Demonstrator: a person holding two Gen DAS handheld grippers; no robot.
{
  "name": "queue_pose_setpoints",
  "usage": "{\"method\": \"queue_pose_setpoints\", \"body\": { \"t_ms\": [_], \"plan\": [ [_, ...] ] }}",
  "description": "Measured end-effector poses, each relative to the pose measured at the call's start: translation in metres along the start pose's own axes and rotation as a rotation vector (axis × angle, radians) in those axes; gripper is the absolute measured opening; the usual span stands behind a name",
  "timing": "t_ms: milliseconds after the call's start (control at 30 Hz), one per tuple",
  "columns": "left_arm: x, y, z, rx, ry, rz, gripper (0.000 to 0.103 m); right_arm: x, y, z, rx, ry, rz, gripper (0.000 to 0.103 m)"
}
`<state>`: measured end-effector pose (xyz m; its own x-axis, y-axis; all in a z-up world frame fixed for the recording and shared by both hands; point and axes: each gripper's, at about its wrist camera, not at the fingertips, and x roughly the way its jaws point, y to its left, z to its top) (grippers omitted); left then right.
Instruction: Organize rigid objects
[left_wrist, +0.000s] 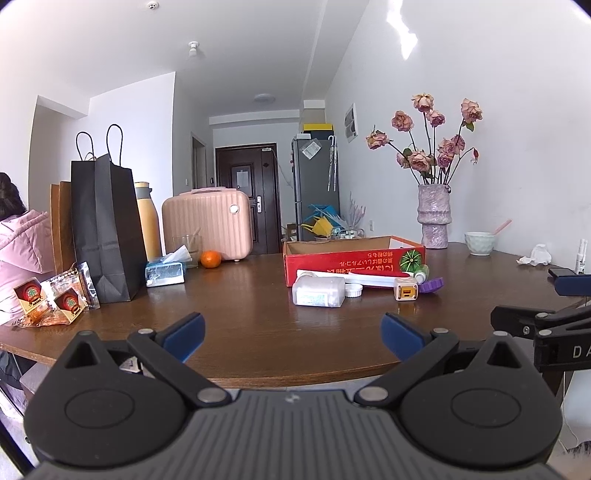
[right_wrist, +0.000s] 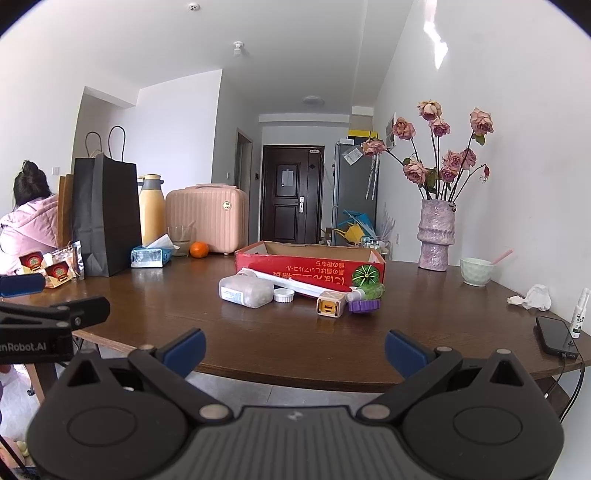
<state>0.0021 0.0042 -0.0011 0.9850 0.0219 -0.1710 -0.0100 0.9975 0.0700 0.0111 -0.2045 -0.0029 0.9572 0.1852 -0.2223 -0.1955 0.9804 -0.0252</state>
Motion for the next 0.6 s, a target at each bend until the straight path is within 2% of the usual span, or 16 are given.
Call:
{"method": "queue_pose_setpoints", "body": {
  "t_ms": [600],
  "plan": [
    [0.0027, -0.0011, -0.0035, -0.001, 0.02, -0.005, 0.103, 0.0033, 0.0011, -0.005, 0.011, 0.021, 0.014, 0.103]
  ]
}}
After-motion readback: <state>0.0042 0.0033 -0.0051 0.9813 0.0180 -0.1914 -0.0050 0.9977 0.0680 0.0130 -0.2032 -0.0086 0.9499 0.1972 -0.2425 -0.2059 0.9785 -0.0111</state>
